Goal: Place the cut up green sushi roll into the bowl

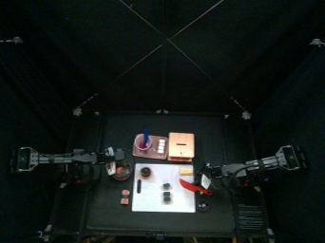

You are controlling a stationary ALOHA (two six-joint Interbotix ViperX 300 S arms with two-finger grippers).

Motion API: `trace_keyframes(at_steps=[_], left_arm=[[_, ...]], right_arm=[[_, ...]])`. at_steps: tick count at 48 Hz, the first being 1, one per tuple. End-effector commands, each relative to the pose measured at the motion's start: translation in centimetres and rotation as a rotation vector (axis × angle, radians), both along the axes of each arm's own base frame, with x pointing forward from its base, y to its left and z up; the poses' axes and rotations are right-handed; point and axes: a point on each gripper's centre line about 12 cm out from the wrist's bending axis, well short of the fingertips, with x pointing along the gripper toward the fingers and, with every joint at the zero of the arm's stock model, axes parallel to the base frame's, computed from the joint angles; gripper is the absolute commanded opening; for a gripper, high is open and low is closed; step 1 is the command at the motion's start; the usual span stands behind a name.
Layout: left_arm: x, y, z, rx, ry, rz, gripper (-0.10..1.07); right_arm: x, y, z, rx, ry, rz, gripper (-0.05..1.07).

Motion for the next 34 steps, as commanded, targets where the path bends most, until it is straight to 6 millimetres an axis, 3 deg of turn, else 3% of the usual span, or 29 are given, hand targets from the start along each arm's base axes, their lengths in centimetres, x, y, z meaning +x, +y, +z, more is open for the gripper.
trace_keyframes(at_steps=[1,9,16,25,34], left_arm=[[0.5,0.1,0.7,0.005,-0.026,-0.001,0.86],[0.6,0.1,1.6,0.011,-0.062,0.001,0.89],[1.8,-0.2,4.7,0.025,-0.195,-0.015,0.88],[5.3,-2.4,9.0,0.038,-0.424,-0.122,0.88],[9.7,-5.2,11.0,0.023,-0.553,-0.227,0.88]], right_arm=[[0.4,0.0,0.6,0.001,-0.023,-0.002,0.91],[0.4,0.0,0.6,0.002,-0.024,-0.001,0.91],[0.5,0.0,0.7,0.002,-0.028,-0.003,0.91],[0.6,-0.1,0.8,0.002,-0.029,-0.007,0.91],[0.6,-0.2,0.8,0.001,-0.029,-0.01,0.91]])
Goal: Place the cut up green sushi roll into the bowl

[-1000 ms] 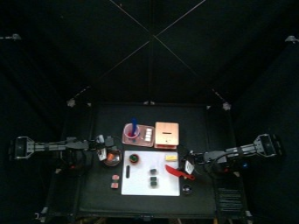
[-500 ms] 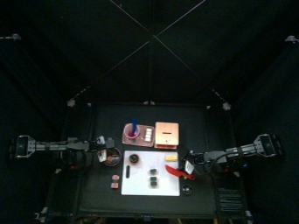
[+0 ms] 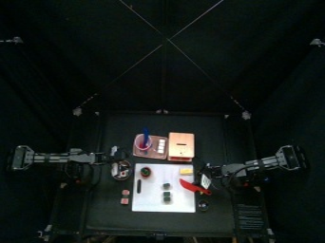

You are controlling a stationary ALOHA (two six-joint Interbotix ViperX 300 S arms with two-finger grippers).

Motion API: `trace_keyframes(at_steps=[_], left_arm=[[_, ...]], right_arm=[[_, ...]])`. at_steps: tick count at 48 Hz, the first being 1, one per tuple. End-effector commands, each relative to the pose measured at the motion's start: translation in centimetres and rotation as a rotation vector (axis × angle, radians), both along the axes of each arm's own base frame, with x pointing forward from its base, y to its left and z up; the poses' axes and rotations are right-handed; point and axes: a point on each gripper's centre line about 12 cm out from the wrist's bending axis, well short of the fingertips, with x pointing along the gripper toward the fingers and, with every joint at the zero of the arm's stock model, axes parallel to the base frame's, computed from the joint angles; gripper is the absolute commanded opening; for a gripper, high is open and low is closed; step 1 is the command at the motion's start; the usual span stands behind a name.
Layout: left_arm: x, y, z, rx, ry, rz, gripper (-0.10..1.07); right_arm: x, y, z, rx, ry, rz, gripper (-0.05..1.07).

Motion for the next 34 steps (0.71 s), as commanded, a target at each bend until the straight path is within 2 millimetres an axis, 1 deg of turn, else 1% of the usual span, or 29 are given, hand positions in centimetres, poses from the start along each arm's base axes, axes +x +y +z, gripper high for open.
trace_keyframes(at_steps=[1,5,13,19,23,25,31,34], left_arm=[[2.8,-1.4,1.8,-0.003,-0.077,-0.045,0.88],[5.1,-2.4,1.9,-0.003,-0.063,-0.074,0.88],[9.8,-3.4,1.1,-0.025,0.004,-0.08,0.88],[12.8,-3.8,-0.6,-0.063,0.09,-0.061,0.88],[14.6,-3.9,-2.1,-0.08,0.152,-0.052,0.89],[15.5,-4.1,-3.2,-0.086,0.186,-0.049,0.89],[17.4,-4.0,-5.1,-0.078,0.249,-0.047,0.89],[17.8,-4.0,-5.8,-0.068,0.277,-0.052,0.89]], right_arm=[[0.6,-0.1,0.9,0.0,-0.032,-0.003,0.91],[0.6,-0.1,0.8,-0.001,-0.031,-0.002,0.91],[0.6,-0.1,0.8,-0.001,-0.031,-0.002,0.91],[0.5,-0.1,0.8,-0.002,-0.028,-0.002,0.91],[0.4,-0.1,0.7,-0.003,-0.026,0.0,0.91],[0.5,-0.1,0.7,-0.004,-0.028,0.0,0.91],[0.4,-0.1,0.7,-0.005,-0.027,0.003,0.91],[0.4,0.0,0.6,-0.005,-0.025,0.004,0.91]])
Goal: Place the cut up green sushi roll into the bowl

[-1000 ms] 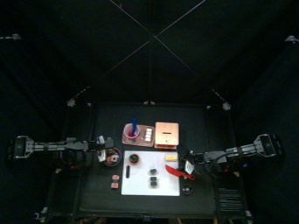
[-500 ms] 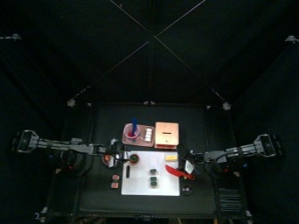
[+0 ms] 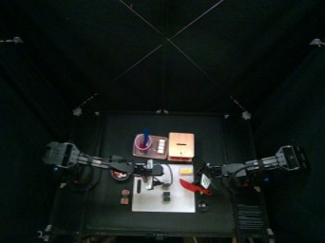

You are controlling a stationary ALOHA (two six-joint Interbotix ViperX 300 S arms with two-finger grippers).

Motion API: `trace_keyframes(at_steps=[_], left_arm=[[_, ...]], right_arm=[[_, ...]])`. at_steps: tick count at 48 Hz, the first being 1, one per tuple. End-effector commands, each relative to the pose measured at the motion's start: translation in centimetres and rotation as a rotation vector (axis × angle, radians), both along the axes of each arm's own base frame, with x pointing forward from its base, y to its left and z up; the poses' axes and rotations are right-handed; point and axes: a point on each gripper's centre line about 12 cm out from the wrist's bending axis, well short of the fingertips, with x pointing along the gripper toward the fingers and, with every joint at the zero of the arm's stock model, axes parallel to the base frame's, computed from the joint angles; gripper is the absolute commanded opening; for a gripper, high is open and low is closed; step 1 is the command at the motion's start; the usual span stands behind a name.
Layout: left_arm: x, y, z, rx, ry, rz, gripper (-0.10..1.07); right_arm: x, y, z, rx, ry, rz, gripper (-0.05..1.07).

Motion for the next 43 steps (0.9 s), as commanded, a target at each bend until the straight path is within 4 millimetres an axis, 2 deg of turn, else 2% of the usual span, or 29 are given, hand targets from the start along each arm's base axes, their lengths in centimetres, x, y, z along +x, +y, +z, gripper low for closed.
trace_keyframes(at_steps=[1,13,26,43], left_arm=[[1.3,0.0,0.5,0.011,-0.006,-0.008,0.89],[1.7,0.4,-1.4,0.024,0.053,-0.007,0.89],[2.4,0.1,-1.5,-0.01,0.057,0.011,0.89],[2.4,-0.1,-3.2,-0.056,0.118,0.038,0.89]], right_arm=[[0.3,0.1,0.6,-0.001,-0.023,0.003,0.91],[0.2,0.1,0.3,-0.004,-0.02,0.006,0.91],[0.0,0.0,0.1,-0.004,-0.016,0.006,0.91],[-0.1,0.0,0.1,-0.004,-0.014,0.005,0.91]])
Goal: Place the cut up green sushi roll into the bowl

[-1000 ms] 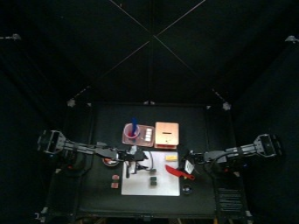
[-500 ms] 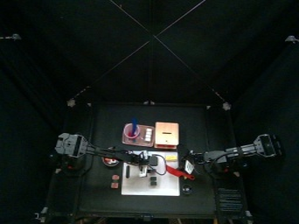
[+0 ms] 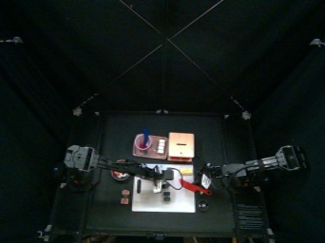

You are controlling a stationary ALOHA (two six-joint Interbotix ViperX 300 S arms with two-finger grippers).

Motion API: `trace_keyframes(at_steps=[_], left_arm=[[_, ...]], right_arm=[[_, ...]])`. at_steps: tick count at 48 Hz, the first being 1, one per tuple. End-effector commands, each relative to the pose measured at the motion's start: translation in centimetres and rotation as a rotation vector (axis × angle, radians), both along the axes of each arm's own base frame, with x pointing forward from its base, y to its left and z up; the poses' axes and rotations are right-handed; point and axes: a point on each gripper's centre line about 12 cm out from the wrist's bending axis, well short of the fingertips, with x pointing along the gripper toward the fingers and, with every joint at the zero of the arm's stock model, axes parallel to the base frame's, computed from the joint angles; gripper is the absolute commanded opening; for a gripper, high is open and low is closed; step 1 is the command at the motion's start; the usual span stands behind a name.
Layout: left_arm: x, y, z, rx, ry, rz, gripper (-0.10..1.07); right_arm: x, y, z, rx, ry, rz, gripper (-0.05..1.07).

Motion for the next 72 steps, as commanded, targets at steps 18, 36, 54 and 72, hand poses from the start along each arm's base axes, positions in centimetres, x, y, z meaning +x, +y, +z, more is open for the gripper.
trace_keyframes(at_steps=[18,36,54,72], left_arm=[[0.4,0.0,-1.1,0.027,0.039,-0.026,0.88],[0.8,-0.5,-0.9,0.117,0.029,-0.11,0.86],[1.1,-0.4,0.3,0.157,-0.007,-0.139,0.87],[2.5,-0.6,2.0,0.223,-0.05,-0.187,0.87]], right_arm=[[0.3,0.0,0.5,0.002,-0.023,0.0,0.91],[0.3,0.0,0.4,0.003,-0.021,-0.003,0.91],[0.1,0.0,0.2,0.005,-0.018,-0.005,0.91],[0.1,0.0,0.2,0.007,-0.018,-0.007,0.91]])
